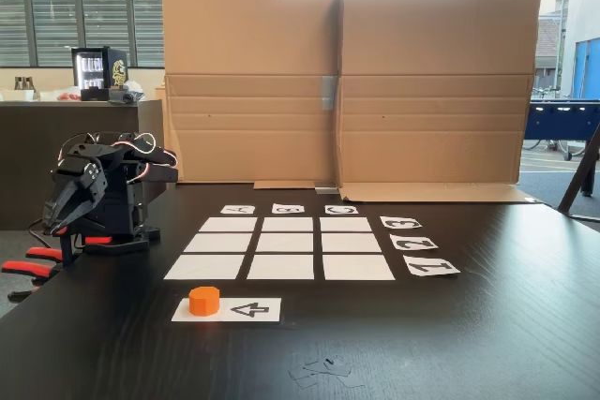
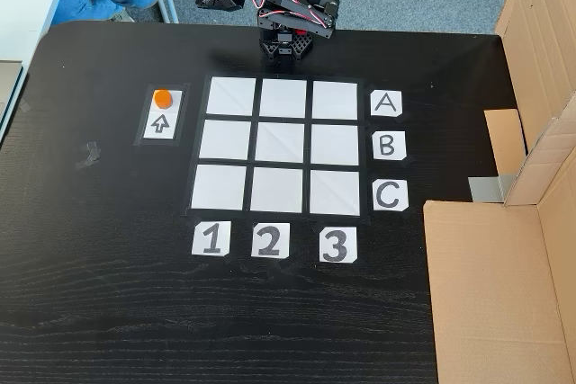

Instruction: Pick up the round, orange token and place it in the grid on square B1.

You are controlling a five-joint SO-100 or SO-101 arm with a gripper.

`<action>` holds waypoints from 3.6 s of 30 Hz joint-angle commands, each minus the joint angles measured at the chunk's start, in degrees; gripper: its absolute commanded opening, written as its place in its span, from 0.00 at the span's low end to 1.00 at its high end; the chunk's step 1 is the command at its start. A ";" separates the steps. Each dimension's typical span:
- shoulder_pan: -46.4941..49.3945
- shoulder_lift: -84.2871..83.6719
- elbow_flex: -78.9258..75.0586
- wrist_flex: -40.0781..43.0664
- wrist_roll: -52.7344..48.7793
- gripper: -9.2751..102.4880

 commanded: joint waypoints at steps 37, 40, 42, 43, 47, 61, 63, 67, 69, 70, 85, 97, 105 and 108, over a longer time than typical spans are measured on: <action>-1.49 -17.23 -12.57 -3.60 -0.44 0.16; -1.58 -23.99 -21.53 -0.97 -0.18 0.18; -1.85 -28.74 -27.95 2.37 -0.18 0.23; -2.20 -31.20 -30.94 4.04 -0.09 0.25; -3.87 -40.87 -42.89 10.20 1.49 0.41; -14.24 -70.22 -76.38 27.77 4.13 0.60; -15.38 -74.00 -79.89 29.36 5.01 0.60; -17.05 -81.21 -86.57 32.52 5.89 0.63; -18.11 -84.37 -89.03 33.40 5.98 0.63; -18.90 -85.69 -89.30 33.40 5.98 0.64; -26.89 -97.65 -87.54 34.89 8.88 0.64; -32.52 -108.90 -94.92 35.60 12.13 0.64; -37.27 -116.54 -99.32 35.24 11.95 0.64; -38.58 -119.27 -101.43 35.24 11.95 0.64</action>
